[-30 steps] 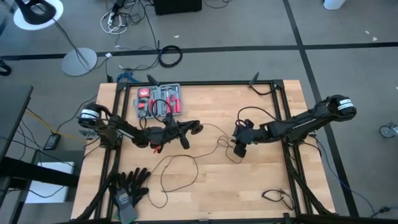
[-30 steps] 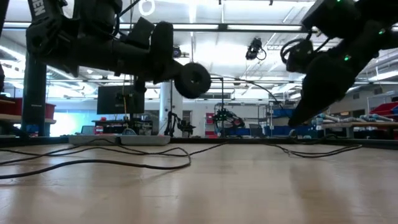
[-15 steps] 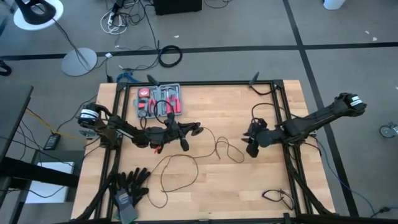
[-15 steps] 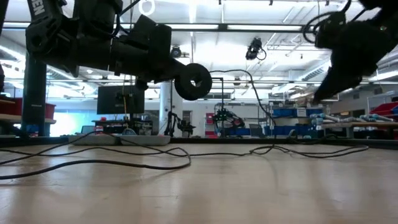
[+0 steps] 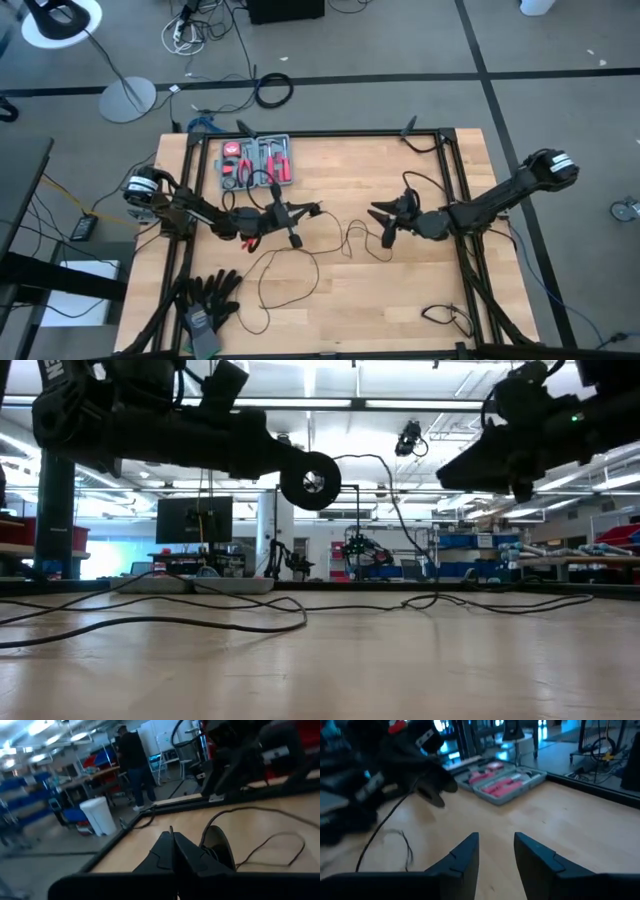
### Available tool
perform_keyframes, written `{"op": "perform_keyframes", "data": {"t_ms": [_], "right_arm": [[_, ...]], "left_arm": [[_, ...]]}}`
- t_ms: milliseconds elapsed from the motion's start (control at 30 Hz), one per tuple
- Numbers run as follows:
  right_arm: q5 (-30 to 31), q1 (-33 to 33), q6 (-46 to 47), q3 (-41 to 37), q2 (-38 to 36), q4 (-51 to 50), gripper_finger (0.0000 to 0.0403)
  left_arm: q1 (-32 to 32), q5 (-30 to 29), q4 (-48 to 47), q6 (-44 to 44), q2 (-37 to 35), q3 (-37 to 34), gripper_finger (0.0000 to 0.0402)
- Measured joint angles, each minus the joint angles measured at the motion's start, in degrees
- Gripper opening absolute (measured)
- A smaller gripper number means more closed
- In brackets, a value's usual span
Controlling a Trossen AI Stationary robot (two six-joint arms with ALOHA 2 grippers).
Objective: Coil cords
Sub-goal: Coil the black wire onto the spool
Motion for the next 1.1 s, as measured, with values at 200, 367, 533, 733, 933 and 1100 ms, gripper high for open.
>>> {"op": "perform_keyframes", "data": {"t_ms": [200, 367, 533, 733, 933, 1100], "right_arm": [[-0.61, -3.06, -2.79, 1.55, 9.09, 11.82, 0.0123], [-3.49, -5.58, -9.04, 5.06, 16.50, 11.64, 0.0123], [-4.09, -6.90, -12.96, 9.54, 21.49, 11.63, 0.0123], [-7.33, -7.50, -20.34, 14.28, 22.60, 11.63, 0.0123], [-2.32, -7.57, -20.54, 14.82, 16.68, 8.89, 0.0119], [-8.79, -8.42, -6.87, 14.80, 10.55, -0.70, 0.0111]], "left_arm": [[-1.53, -1.62, 1.30, 8.95, 0.00, 0.00, 0.0000], [-1.75, -2.13, 4.22, 8.91, 0.00, 0.00, 0.0000], [-2.19, -2.09, 6.14, 8.53, -0.02, 0.00, 0.0000], [-2.10, -3.31, 6.67, 2.75, -0.02, 0.00, 0.0000], [-2.17, -11.08, 3.43, 1.88, -0.02, 0.00, 0.0000], [-2.19, -13.95, 1.70, -2.16, -0.02, 0.00, 0.0000]]}}
